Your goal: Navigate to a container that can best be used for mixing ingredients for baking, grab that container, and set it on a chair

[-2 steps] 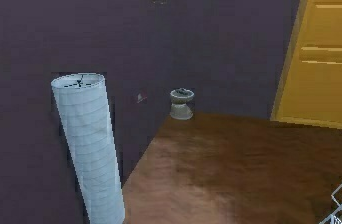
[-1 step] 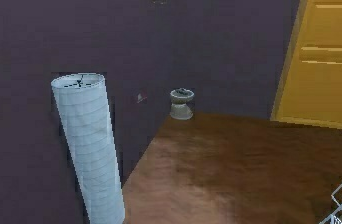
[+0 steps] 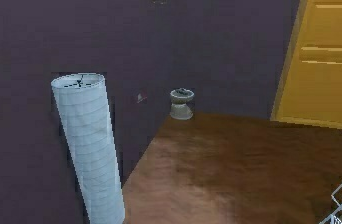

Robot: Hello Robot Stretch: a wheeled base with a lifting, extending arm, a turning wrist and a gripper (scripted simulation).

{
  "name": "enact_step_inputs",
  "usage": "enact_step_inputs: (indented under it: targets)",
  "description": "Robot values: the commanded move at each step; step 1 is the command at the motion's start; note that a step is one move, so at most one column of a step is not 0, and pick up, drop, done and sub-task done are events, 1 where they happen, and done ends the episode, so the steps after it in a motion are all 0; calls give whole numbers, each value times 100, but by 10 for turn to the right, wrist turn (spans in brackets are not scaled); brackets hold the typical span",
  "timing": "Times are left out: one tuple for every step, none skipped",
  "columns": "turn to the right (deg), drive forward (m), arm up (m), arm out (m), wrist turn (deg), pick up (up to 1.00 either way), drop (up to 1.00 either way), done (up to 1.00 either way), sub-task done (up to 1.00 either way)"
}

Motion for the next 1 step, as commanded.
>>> enact_step_inputs:
  targets:
    - [0, 0, 0, -10, 0, 0, 0, 0, 0]
